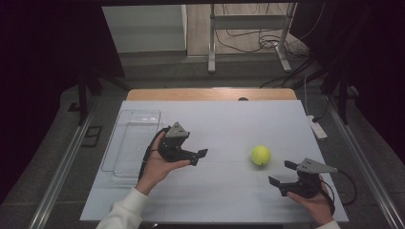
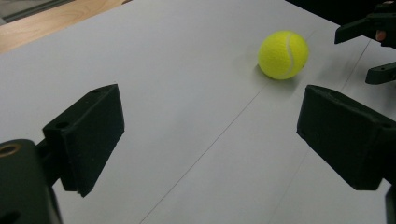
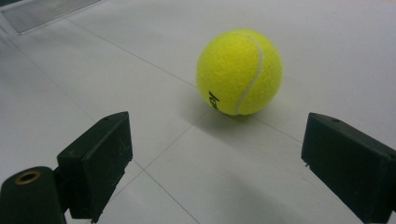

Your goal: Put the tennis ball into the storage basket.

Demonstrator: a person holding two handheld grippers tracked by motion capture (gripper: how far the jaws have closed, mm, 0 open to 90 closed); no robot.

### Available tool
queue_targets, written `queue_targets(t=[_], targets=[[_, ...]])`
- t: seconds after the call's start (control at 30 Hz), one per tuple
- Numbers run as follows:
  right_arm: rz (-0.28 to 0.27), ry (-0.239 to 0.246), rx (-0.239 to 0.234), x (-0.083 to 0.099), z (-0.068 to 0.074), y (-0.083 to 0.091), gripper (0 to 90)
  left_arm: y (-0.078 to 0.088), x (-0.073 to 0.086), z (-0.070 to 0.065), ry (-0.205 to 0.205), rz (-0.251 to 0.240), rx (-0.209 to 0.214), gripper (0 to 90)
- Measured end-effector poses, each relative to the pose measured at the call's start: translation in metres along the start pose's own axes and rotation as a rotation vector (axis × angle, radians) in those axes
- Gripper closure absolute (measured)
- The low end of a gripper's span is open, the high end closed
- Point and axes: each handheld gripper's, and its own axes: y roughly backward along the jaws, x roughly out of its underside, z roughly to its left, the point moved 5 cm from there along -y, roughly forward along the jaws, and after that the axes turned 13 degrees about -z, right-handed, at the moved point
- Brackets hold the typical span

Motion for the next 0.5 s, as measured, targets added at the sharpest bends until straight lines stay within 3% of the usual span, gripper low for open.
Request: queue_targets(t=[0.5], targets=[[0.003, -0.003, -0.003, 0.0005, 0.0003, -0.0003, 9.2, -0.0098, -0.004, -0.0052, -0.008, 0.001, 0.017, 8.9]])
